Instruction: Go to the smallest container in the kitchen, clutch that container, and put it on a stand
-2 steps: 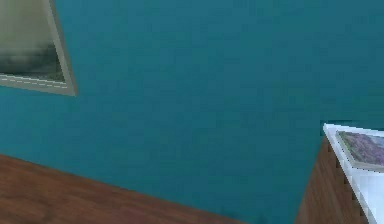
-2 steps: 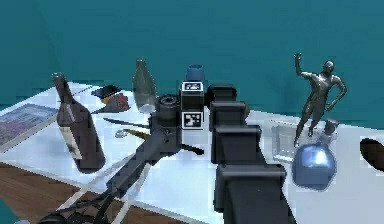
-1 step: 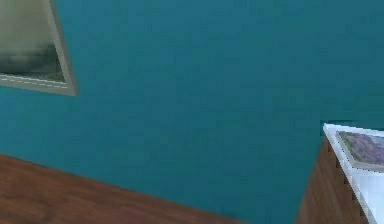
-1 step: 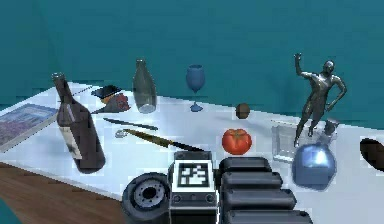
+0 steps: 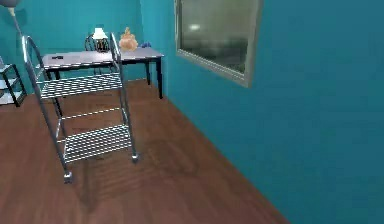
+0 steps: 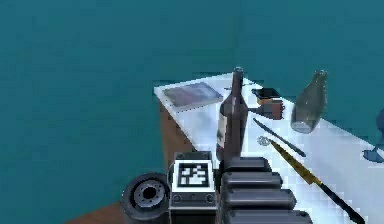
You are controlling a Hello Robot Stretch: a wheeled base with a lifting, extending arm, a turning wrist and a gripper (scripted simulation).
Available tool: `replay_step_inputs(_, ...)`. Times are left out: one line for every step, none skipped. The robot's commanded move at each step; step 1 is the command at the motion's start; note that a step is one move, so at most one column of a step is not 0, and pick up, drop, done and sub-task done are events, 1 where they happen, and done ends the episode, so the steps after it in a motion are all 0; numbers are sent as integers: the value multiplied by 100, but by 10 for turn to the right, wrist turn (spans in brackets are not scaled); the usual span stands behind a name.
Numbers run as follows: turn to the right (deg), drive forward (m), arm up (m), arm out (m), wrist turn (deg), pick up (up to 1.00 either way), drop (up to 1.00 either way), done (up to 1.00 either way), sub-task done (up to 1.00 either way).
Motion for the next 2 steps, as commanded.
replay_step_inputs(-450,0,0,0,0,0,0,0,0)
replay_step_inputs(-30,0,0,0,0,0,0,0,0)
